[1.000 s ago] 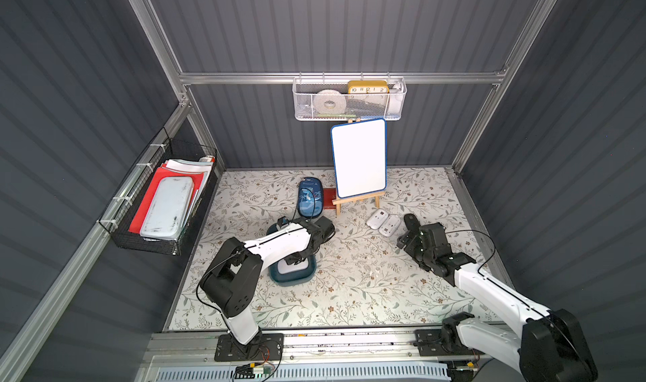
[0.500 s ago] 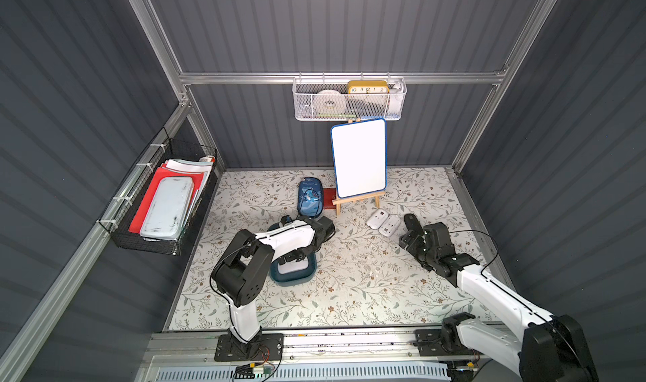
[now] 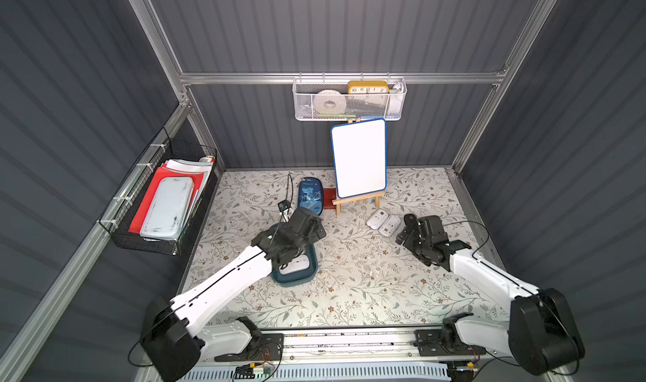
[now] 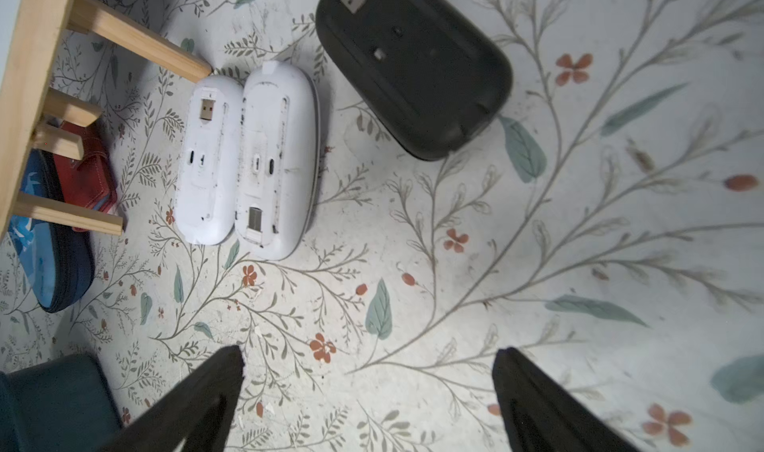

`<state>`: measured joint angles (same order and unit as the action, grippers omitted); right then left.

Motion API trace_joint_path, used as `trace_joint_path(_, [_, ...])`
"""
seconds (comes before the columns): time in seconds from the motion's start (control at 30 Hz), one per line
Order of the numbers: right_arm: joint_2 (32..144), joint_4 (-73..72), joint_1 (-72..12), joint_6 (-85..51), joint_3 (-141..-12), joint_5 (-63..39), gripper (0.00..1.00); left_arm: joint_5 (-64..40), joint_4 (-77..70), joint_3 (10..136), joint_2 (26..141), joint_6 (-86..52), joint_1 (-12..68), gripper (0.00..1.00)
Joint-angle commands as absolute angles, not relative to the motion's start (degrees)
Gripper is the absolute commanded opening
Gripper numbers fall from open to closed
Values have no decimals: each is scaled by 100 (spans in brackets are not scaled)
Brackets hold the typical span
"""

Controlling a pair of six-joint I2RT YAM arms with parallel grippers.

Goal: Put the mouse in the storage box
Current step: Place the mouse in the storage box, then pick up the mouse from the center of the board.

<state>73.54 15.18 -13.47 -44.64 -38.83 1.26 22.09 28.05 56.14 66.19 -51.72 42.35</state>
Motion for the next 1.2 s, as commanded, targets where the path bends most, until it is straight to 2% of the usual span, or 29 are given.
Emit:
trace_joint_path(0.0, [7879, 1844, -1327, -4151, -4354, 21, 99, 1438, 2070, 5220, 6137, -4461, 4228, 99])
trace_joint_path(0.17, [8851, 2168, -1327, -4184, -5200, 0, 98, 1328, 1938, 5045, 5777, -4397, 4232, 99])
trace_joint_path(0.5, [10526, 3036, -1390, -3964, -6789, 283, 89, 1445, 1939, 5032, 5899, -4445, 4229, 100])
trace_joint_path(0.87, [11330, 3634, -1579, -3712, -7500, 726, 88, 1601, 1997, 5036, 5868, -4501, 4228, 99])
trace_joint_path(1.17, [11465, 3914, -1802, -3657, -7642, 1241, 84, 1544, 1978, 5022, 5966, -4474, 4234, 99])
